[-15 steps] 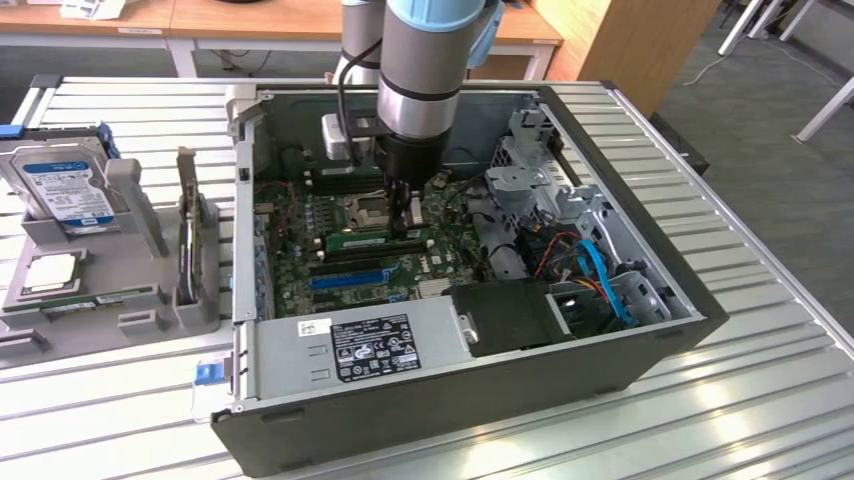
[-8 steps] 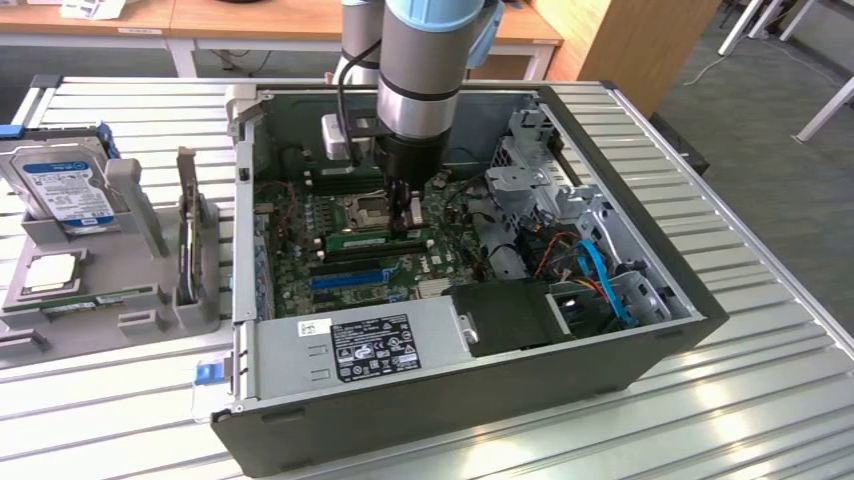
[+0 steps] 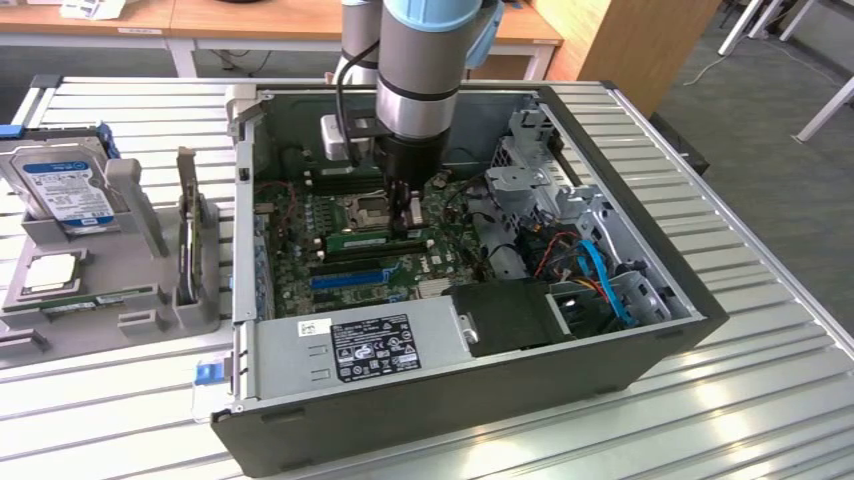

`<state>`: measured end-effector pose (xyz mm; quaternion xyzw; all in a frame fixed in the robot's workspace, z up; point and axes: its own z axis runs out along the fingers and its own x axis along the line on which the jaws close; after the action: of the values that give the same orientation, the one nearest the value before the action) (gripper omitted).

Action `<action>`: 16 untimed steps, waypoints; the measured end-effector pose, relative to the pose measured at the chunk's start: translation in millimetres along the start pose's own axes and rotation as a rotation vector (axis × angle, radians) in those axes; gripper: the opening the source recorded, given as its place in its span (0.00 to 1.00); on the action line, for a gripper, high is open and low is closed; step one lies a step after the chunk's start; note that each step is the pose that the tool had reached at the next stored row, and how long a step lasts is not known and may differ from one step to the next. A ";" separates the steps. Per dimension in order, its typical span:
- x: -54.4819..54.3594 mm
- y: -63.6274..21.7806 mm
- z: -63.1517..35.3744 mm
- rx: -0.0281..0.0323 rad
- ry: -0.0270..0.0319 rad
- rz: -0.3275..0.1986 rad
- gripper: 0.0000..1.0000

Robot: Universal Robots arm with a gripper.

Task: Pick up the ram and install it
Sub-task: 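Insert the ram into the slot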

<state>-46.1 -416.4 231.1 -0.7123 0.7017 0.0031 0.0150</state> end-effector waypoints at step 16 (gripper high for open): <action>0.0 1.8 0.0 0.0004 0.0000 0.008 0.12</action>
<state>-47.9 -416.4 231.0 -0.7095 0.7045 0.0030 0.0151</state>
